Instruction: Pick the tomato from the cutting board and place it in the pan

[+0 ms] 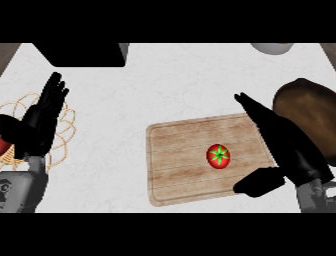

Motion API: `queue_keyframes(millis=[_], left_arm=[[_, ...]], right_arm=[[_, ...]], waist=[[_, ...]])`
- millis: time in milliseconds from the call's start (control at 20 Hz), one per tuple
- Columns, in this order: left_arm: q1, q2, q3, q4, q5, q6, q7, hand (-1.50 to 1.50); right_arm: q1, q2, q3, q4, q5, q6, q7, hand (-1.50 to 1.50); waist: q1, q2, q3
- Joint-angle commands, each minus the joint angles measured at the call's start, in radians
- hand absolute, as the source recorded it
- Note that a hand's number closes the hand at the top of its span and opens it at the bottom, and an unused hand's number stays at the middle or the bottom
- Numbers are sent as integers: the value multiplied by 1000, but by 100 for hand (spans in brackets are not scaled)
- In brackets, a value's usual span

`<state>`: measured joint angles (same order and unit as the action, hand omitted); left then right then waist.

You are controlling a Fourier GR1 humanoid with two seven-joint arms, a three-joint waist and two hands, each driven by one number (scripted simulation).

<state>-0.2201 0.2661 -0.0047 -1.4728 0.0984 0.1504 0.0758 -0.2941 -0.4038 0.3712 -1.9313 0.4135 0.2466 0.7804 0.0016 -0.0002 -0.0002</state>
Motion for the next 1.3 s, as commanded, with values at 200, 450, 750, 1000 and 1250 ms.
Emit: queue_keyframes(millis=[200,450,750,1000,1250], left_arm=[[16,16,44,-43,0,-58,28,0],[39,-7,49,-30,-26,-55,4,0],[-41,-51,29,-52,-55,-18,97,0],[6,-48,61,5,-44,-53,3,0],[16,-25,94,-14,-42,-83,-3,0]], right_arm=[[23,54,-57,88,1,110,-89,-150],[12,106,-12,182,85,123,-155,-150],[-23,170,0,181,142,184,-72,-150],[30,153,80,219,256,199,-67,-150],[-56,194,8,305,256,287,-50,-150]], waist=[[2,0,0],[3,0,0],[1,-1,0],[-2,0,0],[1,0,0]])
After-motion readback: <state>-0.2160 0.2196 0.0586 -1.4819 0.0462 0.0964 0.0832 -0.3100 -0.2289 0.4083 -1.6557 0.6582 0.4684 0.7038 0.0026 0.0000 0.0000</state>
